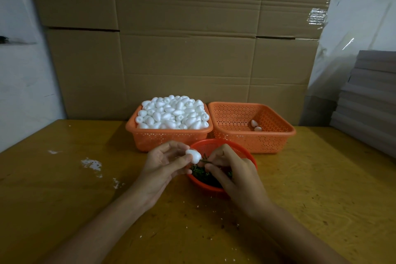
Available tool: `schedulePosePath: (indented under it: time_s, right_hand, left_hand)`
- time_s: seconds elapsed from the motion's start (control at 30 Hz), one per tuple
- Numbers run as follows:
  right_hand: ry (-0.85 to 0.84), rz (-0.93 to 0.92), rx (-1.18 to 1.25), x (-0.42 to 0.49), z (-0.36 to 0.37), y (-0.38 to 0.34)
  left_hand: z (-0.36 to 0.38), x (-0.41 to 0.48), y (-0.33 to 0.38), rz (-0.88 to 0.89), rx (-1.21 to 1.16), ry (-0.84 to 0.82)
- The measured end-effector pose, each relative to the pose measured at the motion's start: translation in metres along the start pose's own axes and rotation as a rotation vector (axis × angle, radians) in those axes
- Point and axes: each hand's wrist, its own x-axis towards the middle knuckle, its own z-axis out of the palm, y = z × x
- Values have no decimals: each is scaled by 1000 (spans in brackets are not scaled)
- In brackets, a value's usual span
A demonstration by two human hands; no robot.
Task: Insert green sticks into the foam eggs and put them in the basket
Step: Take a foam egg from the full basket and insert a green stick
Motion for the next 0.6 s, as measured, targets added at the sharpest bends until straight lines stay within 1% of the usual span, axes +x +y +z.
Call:
schedulePosePath:
  time_s: [0.27, 0.6]
  right_hand:
    - [-6, 7, -66, -1, 2, 0]
    - [-25, -26, -71, -2, 3, -1]
  left_hand:
    - [4, -2, 2, 25, 38, -13]
    - [7, -5, 5, 35, 72, 7]
